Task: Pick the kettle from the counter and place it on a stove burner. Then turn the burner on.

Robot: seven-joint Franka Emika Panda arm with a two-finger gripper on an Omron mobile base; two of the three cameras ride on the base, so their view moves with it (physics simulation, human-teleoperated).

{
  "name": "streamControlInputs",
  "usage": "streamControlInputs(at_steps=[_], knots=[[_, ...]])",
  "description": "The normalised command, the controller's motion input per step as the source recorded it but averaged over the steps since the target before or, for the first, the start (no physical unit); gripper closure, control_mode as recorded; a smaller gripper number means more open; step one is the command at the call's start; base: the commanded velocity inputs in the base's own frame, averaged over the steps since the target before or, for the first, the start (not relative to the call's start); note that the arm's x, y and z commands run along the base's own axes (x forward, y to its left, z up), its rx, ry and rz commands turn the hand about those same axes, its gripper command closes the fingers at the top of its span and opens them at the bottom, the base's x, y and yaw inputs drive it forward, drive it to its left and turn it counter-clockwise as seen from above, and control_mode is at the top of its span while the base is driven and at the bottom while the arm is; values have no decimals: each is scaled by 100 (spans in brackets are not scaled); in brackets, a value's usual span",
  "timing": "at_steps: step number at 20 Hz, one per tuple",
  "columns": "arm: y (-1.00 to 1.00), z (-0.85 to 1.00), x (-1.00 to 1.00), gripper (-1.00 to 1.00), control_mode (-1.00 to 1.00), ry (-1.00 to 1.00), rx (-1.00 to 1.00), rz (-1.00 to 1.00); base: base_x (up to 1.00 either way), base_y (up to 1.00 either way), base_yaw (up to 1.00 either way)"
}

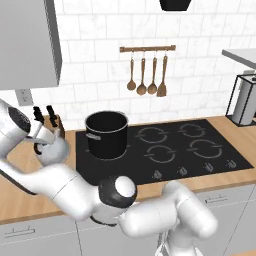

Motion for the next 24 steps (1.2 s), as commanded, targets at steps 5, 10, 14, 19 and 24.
streamControlInputs(at_steps=[5,10,14,19,24], knots=[[-100,81,-30,100,-100,-40,0,-2,0,0,0],[-100,79,-8,100,-100,-31,0,-6,0,0,0],[-100,64,-1,100,-100,-25,0,-7,0,0,0],[-100,58,7,100,-100,-6,5,-12,0,0,0],[-100,66,29,100,-100,15,14,-24,0,0,0]])
